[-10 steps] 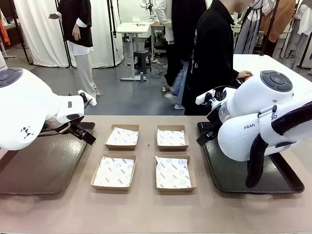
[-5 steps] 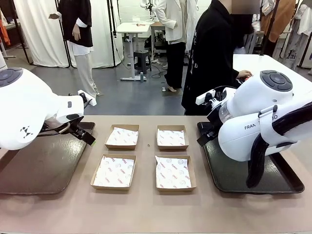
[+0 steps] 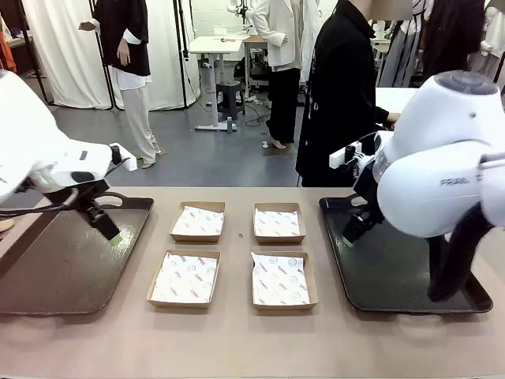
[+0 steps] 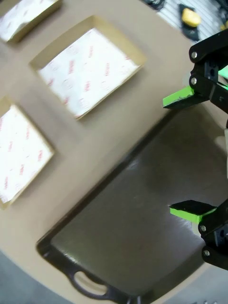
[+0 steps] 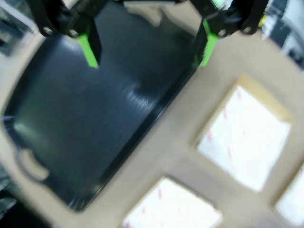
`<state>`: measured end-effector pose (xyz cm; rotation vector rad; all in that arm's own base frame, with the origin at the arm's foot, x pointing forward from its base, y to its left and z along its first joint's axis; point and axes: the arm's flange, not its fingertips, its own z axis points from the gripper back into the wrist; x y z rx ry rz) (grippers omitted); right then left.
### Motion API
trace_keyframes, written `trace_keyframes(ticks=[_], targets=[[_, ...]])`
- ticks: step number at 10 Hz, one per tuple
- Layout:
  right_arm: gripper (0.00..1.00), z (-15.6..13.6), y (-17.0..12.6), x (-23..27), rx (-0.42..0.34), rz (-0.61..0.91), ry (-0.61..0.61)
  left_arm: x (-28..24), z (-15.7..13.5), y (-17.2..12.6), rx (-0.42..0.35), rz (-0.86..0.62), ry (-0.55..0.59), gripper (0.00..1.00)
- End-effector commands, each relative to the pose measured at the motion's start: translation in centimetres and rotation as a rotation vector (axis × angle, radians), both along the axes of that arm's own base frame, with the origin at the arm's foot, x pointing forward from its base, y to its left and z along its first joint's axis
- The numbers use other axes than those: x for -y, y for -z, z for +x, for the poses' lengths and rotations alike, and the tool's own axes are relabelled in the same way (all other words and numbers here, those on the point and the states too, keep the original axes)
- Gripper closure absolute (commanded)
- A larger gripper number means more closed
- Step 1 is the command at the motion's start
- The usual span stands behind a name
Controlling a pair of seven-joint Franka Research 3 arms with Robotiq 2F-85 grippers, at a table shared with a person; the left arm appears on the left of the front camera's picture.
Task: Individually package the donuts and arrange them on the tray.
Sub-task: Pick up one Paper togo box.
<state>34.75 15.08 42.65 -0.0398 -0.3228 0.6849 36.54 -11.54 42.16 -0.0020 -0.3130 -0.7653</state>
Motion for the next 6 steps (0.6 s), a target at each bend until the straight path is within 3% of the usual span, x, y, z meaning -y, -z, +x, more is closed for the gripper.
trace_keyframes(ticks=[1, 3, 4, 5, 6], targets=[[0.0, -12.8, 2.5, 4.2, -0.092, 0.007, -0.006, -4.9, -10.4, 2.2, -0.072, -0.021, 0.037, 0.0], [0.0, -15.4, 3.0, 4.5, -0.166, -0.024, -0.006, -5.9, -12.4, 1.8, -0.097, -0.048, 0.036, 0.0], [0.0, -15.1, 3.2, 4.8, -0.18, -0.025, 0.0, -6.0, -12.3, 1.8, -0.074, -0.078, 0.009, 0.0], [0.0, -6.2, -4.0, 0.5, -0.149, -0.039, -0.017, -3.1, -3.6, -3.7, -0.108, -0.011, 0.03, 0.0], [0.0, -6.2, -4.0, 0.5, -0.149, -0.039, -0.017, -3.1, -3.6, -3.7, -0.108, -0.011, 0.03, 0.0]])
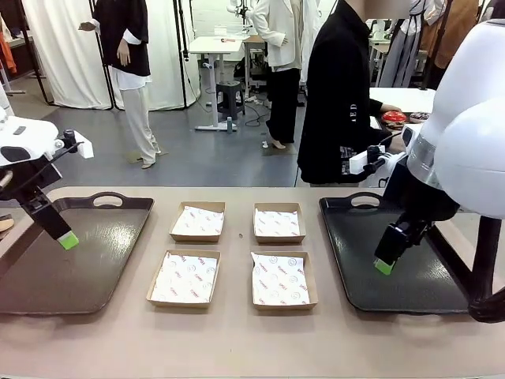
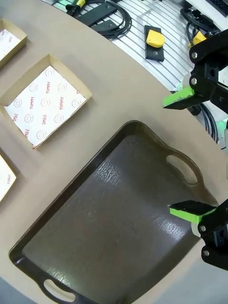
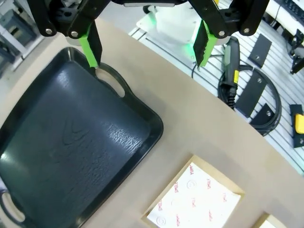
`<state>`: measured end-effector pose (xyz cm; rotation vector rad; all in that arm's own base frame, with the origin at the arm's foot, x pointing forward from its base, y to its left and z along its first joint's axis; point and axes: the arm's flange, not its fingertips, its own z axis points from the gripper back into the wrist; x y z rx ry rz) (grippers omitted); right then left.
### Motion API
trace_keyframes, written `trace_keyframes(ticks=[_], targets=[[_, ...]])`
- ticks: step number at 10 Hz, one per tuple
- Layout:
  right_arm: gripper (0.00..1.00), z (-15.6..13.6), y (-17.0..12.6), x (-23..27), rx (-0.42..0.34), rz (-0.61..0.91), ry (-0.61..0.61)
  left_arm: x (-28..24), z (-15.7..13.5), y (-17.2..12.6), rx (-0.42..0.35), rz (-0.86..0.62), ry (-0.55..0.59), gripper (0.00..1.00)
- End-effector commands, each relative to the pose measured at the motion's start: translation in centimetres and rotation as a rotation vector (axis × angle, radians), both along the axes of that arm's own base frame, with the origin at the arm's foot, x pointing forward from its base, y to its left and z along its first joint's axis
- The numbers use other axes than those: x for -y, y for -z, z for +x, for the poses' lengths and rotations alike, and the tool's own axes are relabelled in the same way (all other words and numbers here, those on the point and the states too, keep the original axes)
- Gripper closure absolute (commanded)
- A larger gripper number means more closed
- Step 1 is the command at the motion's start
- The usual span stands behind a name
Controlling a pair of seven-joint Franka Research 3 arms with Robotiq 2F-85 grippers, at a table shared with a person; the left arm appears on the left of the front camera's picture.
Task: Individually package the donuts and arrange them on the tray.
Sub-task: Pick up one Paper togo box.
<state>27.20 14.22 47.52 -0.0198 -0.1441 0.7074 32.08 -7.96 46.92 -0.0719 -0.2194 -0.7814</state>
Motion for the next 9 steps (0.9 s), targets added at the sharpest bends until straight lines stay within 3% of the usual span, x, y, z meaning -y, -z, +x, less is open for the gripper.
trace_keyframes(ticks=[1, 2, 3, 4, 6, 7, 9], targets=[[0.0, 1.3, 0.8, -0.4, 0.022, 0.004, 0.0, 0.4, 0.8, 1.1, 0.001, 0.014, 0.008, 0.0], [0.0, 0.0, 0.0, 0.0, 0.0, 0.0, 0.0, 0.4, 0.8, 1.1, 0.001, 0.014, 0.008, 0.0], [0.0, 1.0, 0.6, 1.9, -0.021, 0.172, 0.034, 0.3, 0.2, 0.5, -0.007, 0.007, 0.003, 0.0], [0.0, 1.5, 1.2, 4.4, -0.057, 0.466, 0.069, -1.1, 0.9, 0.2, -0.067, -0.245, -0.043, 0.0], [0.0, 2.2, 2.3, 8.6, -0.05, 0.795, 0.167, -4.1, 1.4, -0.7, -0.155, -0.605, -0.108, 0.0], [0.0, 2.5, 3.4, 10.9, -0.057, 0.935, 0.241, -5.8, 1.5, -1.1, -0.22, -0.796, -0.121, 0.0], [0.0, 2.8, 5.9, 14.5, -0.113, 1.118, 0.286, -9.4, 1.8, -0.1, -0.309, -0.999, -0.247, 0.0]])
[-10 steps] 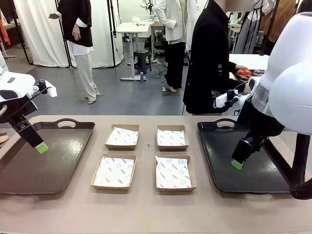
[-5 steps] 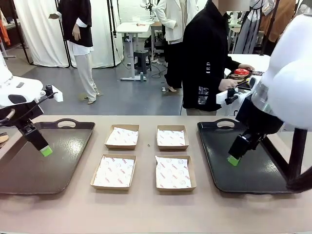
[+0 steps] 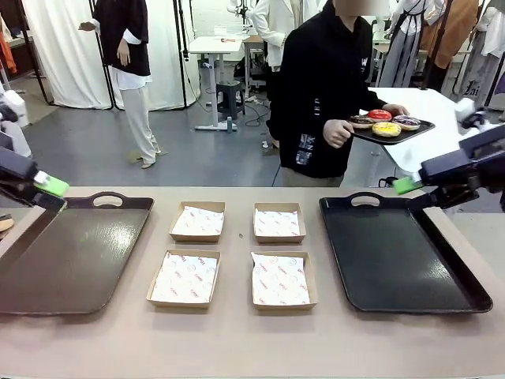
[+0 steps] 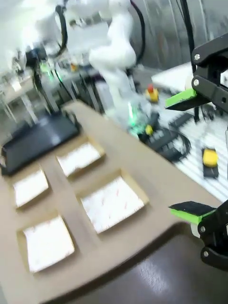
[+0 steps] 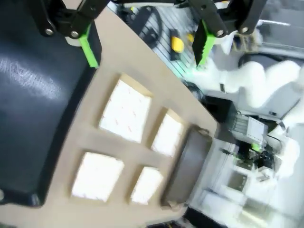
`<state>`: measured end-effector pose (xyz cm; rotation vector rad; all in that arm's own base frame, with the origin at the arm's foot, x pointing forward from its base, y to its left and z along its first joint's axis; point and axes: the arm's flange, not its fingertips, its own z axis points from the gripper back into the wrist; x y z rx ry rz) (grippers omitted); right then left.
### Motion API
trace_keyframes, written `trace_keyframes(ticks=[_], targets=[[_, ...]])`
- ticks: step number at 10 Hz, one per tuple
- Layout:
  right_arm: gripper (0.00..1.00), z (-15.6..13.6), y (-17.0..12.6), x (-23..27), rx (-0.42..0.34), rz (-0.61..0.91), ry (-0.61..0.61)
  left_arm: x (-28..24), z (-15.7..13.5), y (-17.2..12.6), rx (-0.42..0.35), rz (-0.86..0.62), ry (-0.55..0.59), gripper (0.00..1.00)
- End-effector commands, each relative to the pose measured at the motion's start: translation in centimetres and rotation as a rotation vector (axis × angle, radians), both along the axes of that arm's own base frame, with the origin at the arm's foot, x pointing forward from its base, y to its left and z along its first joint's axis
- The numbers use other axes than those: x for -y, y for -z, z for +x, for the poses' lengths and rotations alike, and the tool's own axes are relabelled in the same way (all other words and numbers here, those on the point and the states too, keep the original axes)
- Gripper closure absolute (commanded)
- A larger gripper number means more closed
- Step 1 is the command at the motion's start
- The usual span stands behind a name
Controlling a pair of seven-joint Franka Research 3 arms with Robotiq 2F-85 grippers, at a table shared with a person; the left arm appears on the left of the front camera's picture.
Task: Individually package the donuts and arrange them on the tray.
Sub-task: Pick up one Paper togo box.
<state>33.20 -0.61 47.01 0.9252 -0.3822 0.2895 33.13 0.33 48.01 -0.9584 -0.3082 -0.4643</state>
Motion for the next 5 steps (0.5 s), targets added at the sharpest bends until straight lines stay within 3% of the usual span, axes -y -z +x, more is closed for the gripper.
trace_keyframes(ticks=[1, 4, 5], targets=[[0.0, -3.4, 6.2, 1.0, -0.025, 0.179, -0.021, -2.7, 0.8, 1.6, -0.128, -0.193, -0.1, 0.0], [0.0, -4.6, 7.0, 4.7, -0.014, 0.276, -0.022, -7.1, 0.3, 3.4, -0.232, -0.295, -0.163, 0.0], [0.0, -5.1, 7.1, 5.7, -0.008, 0.288, -0.01, -8.4, 0.0, 3.8, -0.234, -0.314, -0.188, 0.0]])
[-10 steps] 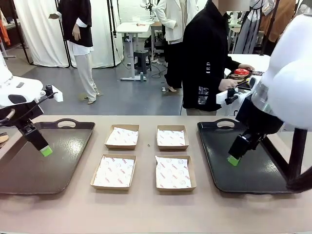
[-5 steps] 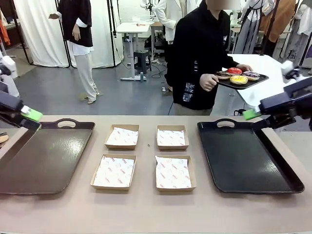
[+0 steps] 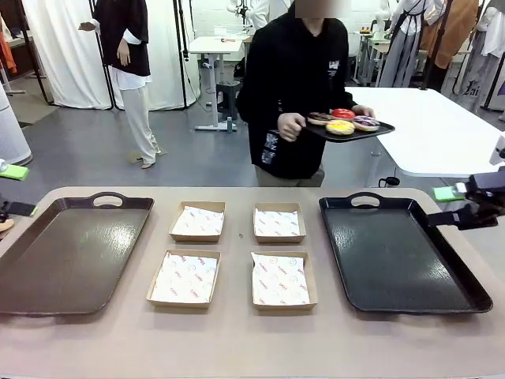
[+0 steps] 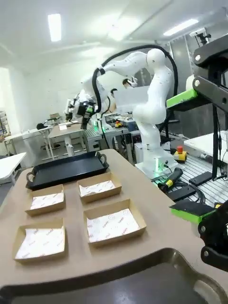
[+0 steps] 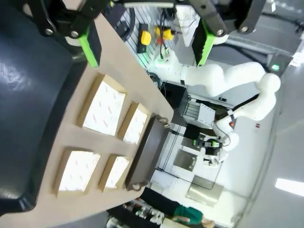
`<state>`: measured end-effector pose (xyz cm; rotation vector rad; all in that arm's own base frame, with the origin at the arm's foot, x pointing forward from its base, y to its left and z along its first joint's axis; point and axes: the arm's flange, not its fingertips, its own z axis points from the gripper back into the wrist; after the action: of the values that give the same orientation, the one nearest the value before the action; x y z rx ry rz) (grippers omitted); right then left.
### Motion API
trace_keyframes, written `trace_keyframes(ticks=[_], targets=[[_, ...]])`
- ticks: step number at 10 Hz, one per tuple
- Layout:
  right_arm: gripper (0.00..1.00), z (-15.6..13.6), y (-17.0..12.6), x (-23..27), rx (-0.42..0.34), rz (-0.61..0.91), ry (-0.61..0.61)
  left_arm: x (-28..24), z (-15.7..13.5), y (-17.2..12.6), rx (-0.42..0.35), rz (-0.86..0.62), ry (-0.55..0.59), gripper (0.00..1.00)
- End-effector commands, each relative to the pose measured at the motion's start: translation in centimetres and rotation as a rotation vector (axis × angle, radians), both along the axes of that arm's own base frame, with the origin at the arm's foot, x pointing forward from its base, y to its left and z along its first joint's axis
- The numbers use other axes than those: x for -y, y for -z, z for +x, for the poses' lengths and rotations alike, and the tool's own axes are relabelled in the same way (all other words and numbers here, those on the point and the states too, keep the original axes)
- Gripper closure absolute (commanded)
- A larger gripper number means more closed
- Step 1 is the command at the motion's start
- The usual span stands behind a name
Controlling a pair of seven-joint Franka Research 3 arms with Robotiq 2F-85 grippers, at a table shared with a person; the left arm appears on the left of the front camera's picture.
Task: Individually package the donuts and arrange them on the tray.
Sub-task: Pick up one Paper togo box.
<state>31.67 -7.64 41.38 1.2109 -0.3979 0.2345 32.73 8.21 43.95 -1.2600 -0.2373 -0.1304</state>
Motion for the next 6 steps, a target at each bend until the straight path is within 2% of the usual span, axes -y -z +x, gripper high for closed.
trace_keyframes(ticks=[1, 6], targets=[[0.0, -4.2, 1.5, -0.3, 0.024, 0.021, 0.016, -1.7, 0.0, 0.1, 0.001, -0.025, -0.04, 0.0], [0.0, -6.8, 1.2, 2.8, 0.042, 0.077, 0.053, -6.4, -1.3, 2.2, -0.042, -0.05, -0.153, 0.0]])
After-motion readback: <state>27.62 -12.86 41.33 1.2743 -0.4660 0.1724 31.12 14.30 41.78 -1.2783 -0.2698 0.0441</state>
